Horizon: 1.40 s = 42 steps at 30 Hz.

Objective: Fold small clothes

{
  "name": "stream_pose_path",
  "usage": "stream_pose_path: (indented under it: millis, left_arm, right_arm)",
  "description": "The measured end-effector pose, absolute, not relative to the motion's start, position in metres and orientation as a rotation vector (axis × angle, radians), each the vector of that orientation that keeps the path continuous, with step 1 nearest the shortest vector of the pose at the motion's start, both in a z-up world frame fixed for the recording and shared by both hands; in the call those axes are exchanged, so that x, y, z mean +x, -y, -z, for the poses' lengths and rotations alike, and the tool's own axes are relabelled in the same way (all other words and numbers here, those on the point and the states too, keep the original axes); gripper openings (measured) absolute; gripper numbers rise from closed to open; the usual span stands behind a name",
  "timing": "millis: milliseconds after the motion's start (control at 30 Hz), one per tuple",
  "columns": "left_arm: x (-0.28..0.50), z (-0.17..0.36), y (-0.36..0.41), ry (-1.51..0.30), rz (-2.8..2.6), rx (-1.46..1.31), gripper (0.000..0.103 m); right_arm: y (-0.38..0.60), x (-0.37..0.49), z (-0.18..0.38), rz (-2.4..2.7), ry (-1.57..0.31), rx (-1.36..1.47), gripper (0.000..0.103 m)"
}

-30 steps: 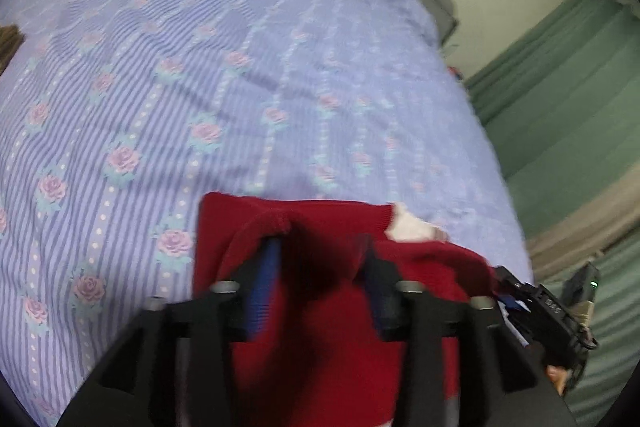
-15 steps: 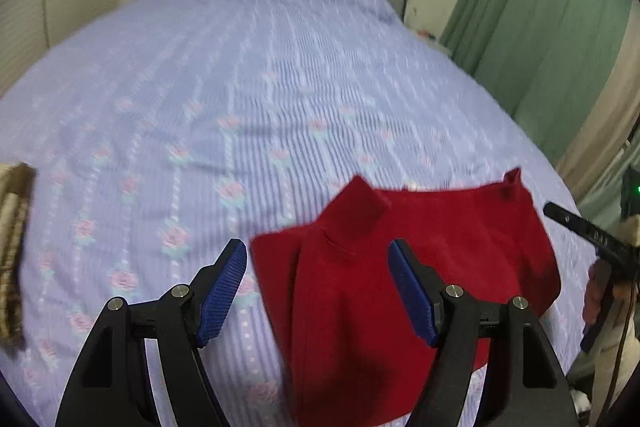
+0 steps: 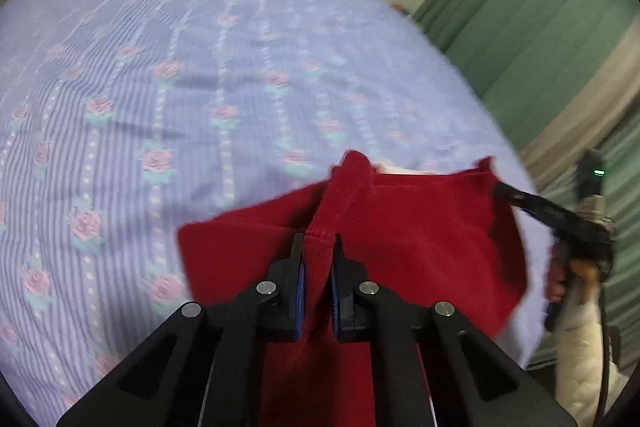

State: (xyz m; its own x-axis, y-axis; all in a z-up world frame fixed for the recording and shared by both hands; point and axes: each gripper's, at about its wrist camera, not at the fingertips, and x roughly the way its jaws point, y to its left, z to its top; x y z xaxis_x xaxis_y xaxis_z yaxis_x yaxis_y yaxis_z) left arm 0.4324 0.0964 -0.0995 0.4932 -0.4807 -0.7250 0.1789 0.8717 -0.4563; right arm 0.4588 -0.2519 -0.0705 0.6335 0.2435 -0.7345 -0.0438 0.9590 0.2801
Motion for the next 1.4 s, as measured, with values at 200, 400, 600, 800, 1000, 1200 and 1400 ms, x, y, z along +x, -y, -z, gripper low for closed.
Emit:
stream_pose_path:
  millis: [200,400,600,800,1000,1200,1400]
  left_arm:
    - [0.415,0.072,-0.109,-0.953,0.377,-0.413,0.012]
    - [0.454,0.127,-0.137,-1.115,0.292,-0.592,0.012]
    - [0.462,0.146,-0.135,-1.124,0.291,-0.615,0.012]
    - [0.448,0.146,-0.144,-1.116,0.318,-0.631,0.016]
    - [0.418,0.085,-0.155,-0.94,0.175,-0.366,0.061]
    - [0.378,0.056,-0.151,-0.872,0.295,-0.279,0.071]
    - [0.36,0.09,-0.154,-0.944,0.437,-0.38,0.075]
  right_arm:
    - [0.251,0.444,0.043,-0.166,-0.802,0.269,0.017]
    - [0.229,0.468,0.058,-0.026,-0.89,0.162,0.014]
    - [0.234,0.482,0.089,0.042,-0.967,0.157,0.013]
    - [0.228,0.479,0.092,0.081,-0.971,0.117,0.017]
    - [0.214,0.44,0.053,0.128,-0.839,-0.011,0.062]
    - [0.191,0.378,0.007,0.041,-0.688,-0.06,0.063]
    - [0.159,0.329,0.009,-0.136,-0.682,0.001,0.063]
